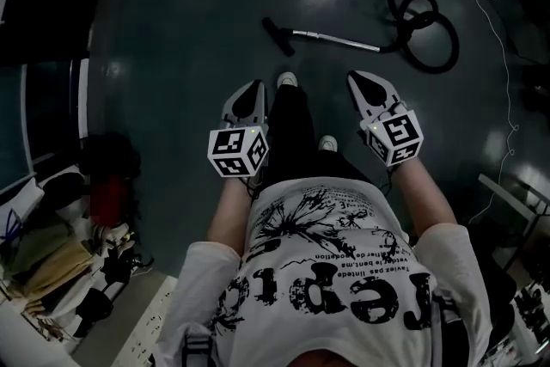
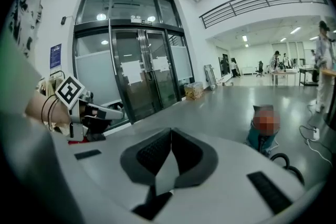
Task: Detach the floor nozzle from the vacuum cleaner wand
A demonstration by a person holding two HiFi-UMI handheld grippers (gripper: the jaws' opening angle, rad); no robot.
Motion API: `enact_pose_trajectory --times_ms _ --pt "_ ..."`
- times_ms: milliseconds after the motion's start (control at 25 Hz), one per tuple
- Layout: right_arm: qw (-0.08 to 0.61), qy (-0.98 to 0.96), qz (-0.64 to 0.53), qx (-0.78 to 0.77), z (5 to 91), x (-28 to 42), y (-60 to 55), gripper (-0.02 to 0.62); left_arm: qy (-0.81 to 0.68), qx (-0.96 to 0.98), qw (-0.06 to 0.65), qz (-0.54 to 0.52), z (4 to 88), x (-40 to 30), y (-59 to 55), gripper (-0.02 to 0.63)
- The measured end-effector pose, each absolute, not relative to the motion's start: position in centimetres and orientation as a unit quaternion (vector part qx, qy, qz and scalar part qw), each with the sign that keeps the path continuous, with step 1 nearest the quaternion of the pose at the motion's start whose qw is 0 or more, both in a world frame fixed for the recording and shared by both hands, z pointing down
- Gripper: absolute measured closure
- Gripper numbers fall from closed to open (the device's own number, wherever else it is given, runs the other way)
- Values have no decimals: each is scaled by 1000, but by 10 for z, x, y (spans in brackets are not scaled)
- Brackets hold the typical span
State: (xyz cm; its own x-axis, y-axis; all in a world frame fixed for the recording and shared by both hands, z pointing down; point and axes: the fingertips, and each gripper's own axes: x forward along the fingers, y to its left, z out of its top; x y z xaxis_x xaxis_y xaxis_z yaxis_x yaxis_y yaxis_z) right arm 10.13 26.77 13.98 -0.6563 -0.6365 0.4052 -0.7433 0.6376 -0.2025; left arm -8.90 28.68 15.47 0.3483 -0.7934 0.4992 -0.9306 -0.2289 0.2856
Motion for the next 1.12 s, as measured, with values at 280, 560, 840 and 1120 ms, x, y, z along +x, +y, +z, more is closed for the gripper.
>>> enact_pose_trajectory --times_ms 280,560,840,1120 --pt "177 -884 207 380 171 57 163 592 -497 802 290 162 195 -117 157 603" --pt "225 -875 241 355 278 43 93 591 -471 785 348 203 303 -125 92 603" --pt "269 -885 229 303 493 37 67 591 -502 773 318 220 499 -115 44 603" --pt "325 -885 217 255 730 43 55 585 -523 743 349 230 737 -121 34 603"
